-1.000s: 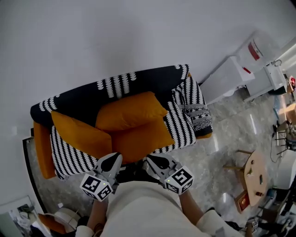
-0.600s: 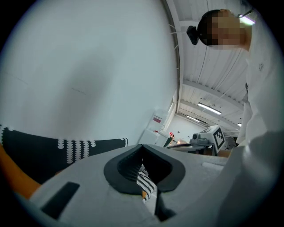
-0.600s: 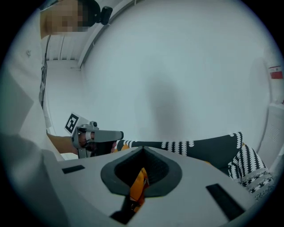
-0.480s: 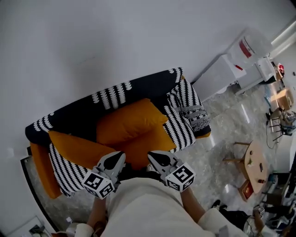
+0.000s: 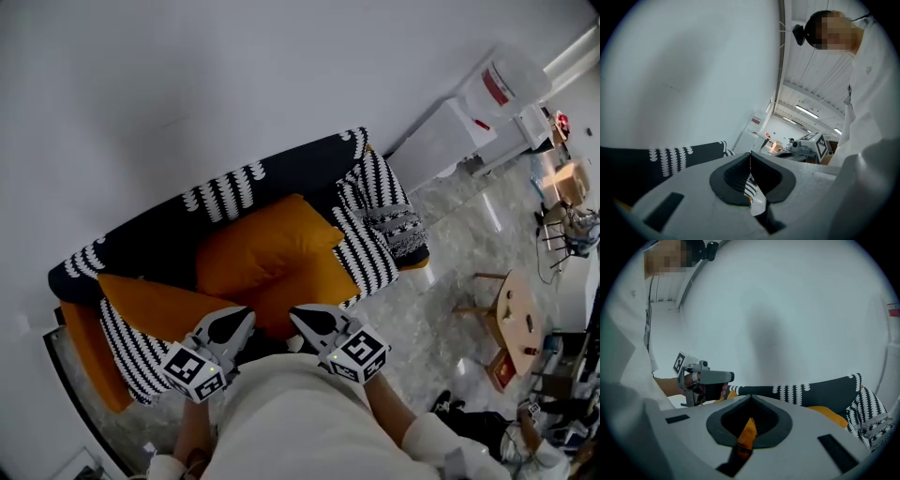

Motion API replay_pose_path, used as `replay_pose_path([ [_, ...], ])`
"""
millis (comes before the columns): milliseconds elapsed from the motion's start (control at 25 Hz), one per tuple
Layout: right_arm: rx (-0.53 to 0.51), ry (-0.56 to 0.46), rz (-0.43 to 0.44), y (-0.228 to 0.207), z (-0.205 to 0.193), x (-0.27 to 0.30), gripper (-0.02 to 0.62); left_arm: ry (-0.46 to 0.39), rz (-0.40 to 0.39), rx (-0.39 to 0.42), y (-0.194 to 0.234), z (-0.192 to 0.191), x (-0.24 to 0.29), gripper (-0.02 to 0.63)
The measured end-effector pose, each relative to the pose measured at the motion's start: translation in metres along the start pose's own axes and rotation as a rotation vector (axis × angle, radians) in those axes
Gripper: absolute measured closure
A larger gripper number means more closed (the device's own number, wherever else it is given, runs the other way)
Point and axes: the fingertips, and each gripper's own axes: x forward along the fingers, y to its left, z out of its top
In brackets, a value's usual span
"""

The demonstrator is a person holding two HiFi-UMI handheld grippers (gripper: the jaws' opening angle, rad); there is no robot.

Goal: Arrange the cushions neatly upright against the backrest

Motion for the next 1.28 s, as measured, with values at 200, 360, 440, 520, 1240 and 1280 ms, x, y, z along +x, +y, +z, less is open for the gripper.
replay_pose_path([
  [200, -0.018, 0.032, 0.074, -0.004, 0.002, 0.009, 0.588, -0.037, 0.108, 0.027, 0.014, 0.007, -0.014, 0.594],
  [360, -0.071, 0.073, 0.146, -0.012, 0.005, 0.013, 0.587, -0.138, 0.239, -0.035, 0.020, 0.020, -0.028, 0.594],
  [440, -0.085, 0.087, 0.180, -0.017, 0.007, 0.017, 0.586, -0.171, 0.285, -0.058, 0.018, 0.020, -0.031, 0.594],
  [520, -0.104, 0.105, 0.210, -0.025, 0.008, 0.019, 0.586, -0.191, 0.327, -0.074, 0.015, 0.018, -0.030, 0.594],
  [1240, -0.223, 0.317, 0.450, -0.084, -0.040, 0.011, 0.579, -0.276, 0.611, -0.208, -0.037, -0.014, 0.023, 0.594],
  [1280, -0.220, 0.330, 0.471, -0.087, -0.043, 0.012, 0.559, -0.278, 0.627, -0.219, -0.038, -0.016, 0.027, 0.594],
])
